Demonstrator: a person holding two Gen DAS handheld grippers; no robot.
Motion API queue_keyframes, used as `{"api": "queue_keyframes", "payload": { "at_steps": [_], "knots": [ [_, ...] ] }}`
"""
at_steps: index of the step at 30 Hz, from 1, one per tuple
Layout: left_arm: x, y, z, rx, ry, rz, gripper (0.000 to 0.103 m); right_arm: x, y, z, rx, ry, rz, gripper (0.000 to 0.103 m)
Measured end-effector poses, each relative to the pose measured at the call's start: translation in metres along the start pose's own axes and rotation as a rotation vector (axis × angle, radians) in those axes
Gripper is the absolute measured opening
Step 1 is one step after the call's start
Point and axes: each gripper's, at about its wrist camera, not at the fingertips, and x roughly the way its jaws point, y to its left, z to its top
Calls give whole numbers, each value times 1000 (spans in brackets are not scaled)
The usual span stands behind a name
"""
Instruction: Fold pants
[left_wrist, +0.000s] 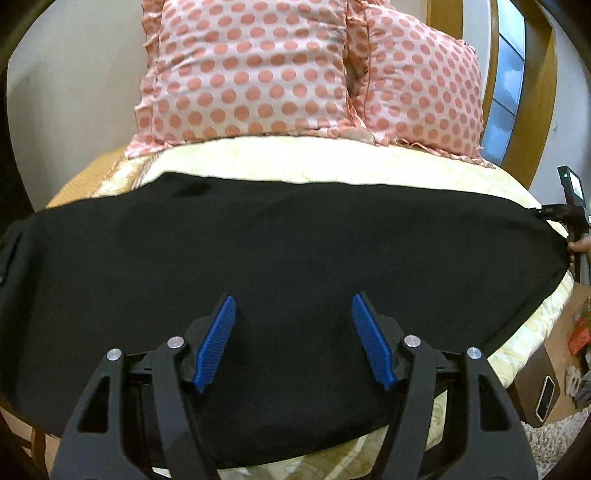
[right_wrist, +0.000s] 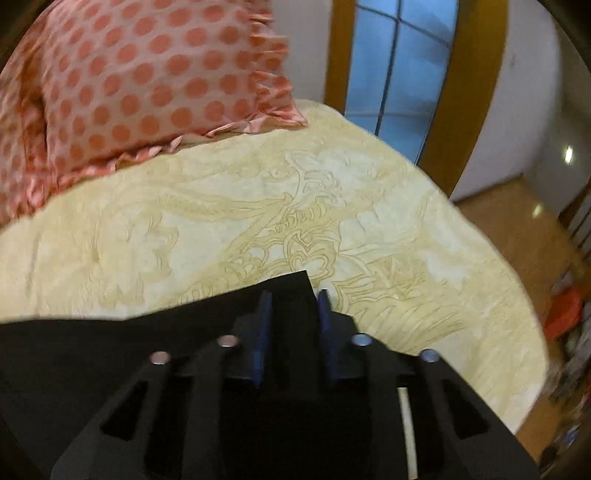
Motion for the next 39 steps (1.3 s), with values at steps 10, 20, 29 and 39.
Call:
{"api": "queue_keyframes", "payload": {
  "at_steps": [10,20,29,39],
  "knots": [
    [7,0,0,-6,6,-6,72,4,-1,16,6,-51,27,7],
    [4,0,-5,-4,-35,-37,78,-50,-50,-18,213,-73,-91,75],
    [1,1,-9,5,-53,-63,81,-73,-94,-110,542,-55,28,67],
    [-1,1,-12,2,-58,-67,83,-85,-35,-126,430,-85,140,40]
  ]
}}
